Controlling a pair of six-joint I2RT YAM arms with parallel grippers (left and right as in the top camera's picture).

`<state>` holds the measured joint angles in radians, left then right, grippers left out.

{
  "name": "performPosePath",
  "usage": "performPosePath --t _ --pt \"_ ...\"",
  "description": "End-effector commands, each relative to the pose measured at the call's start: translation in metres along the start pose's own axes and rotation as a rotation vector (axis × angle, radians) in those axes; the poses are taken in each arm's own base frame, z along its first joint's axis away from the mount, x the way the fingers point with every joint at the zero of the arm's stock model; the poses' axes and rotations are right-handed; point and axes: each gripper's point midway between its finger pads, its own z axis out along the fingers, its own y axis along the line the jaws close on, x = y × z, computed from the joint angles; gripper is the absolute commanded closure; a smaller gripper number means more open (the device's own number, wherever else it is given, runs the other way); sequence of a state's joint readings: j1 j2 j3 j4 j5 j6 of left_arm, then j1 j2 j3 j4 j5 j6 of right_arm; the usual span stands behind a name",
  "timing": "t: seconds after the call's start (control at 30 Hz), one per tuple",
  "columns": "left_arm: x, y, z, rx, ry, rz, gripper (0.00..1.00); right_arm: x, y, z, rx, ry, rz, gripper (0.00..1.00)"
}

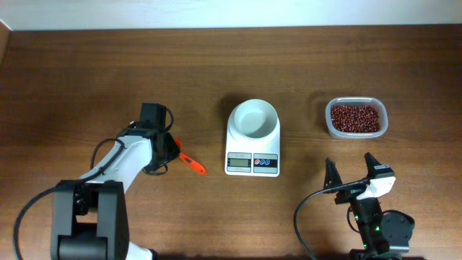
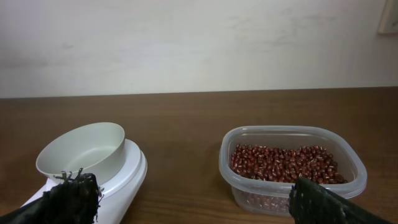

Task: Scoop and weigh 50g on scale
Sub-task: 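Move left gripper to the orange scoop handle and grasp it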

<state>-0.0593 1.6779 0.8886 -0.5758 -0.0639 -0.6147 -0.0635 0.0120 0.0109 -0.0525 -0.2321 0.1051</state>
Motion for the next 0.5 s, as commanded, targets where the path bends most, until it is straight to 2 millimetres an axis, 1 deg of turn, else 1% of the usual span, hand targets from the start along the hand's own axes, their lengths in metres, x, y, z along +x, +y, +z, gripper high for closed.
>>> performPosePath --t 0.0,0.2,0.23,0.3,0.33,0.37,0.43,0.47 --pt "0.001 0.003 0.005 -0.005 0.004 -0.008 0.62 0.003 0.001 0.0 -0.004 0.008 0.004 0.01" --pt "-0.007 -0.002 0.005 0.011 -0.029 -0.01 0.63 0.003 0.001 0.0 -0.004 0.008 0.004 0.01" --pt "-0.008 -0.002 0.005 0.009 -0.037 -0.011 0.65 0.003 0.001 0.0 -0.004 0.007 0.004 0.01" --pt "-0.01 -0.003 0.005 0.015 -0.045 -0.011 0.7 0.003 0.001 0.0 -0.004 0.008 0.004 0.01" --pt "-0.01 -0.003 0.006 0.014 -0.043 -0.011 0.75 0.003 0.001 0.0 -0.004 0.008 0.004 0.01" --pt "-0.008 -0.001 0.007 0.011 -0.039 -0.011 0.77 0.003 0.001 0.0 -0.004 0.008 0.004 0.01" --pt "-0.006 0.0 0.008 0.008 -0.035 -0.011 0.85 0.003 0.001 0.0 -0.004 0.008 0.004 0.01" --pt "-0.006 0.0 0.008 0.009 -0.037 -0.011 0.91 0.003 0.001 0.0 -0.005 0.008 0.004 0.01"
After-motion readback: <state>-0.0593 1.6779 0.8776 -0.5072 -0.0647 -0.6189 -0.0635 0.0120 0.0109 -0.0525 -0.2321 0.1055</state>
